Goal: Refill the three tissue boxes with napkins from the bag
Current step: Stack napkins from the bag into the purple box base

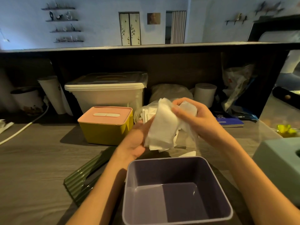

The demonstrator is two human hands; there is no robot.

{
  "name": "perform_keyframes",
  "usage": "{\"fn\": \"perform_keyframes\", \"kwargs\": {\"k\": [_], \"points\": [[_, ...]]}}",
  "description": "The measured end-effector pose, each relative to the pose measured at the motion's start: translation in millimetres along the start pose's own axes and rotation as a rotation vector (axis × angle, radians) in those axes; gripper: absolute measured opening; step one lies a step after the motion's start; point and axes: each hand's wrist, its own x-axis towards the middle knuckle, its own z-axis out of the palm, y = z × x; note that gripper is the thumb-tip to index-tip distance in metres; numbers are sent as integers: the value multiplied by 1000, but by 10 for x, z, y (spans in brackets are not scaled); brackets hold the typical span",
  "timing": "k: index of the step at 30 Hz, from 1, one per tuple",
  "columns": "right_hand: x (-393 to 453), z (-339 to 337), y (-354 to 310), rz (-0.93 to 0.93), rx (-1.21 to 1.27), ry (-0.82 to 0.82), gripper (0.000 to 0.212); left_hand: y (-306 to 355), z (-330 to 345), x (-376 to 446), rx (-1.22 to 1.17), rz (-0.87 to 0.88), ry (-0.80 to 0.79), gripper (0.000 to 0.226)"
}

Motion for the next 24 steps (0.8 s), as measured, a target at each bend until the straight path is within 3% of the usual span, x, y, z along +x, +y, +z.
{"fn": "perform_keyframes", "kwargs": {"k": [4,8,12,17,24], "points": [[37,135,124,-26,-428,55,12,-32,28,-26,50,-14,-53,32],[67,160,199,14,-566,83,25,-41,31,-18,101,-11,-51,36],[65,160,213,74,-568,64,26,-26,41,-10,135,-70,-79,48],[42,116,182,52,-575,94,19,-15,98,-35,150,-62,-101,41],[58,98,173,39,-478,193,18,-30,91,-36,88,-114,-177,66]]}}
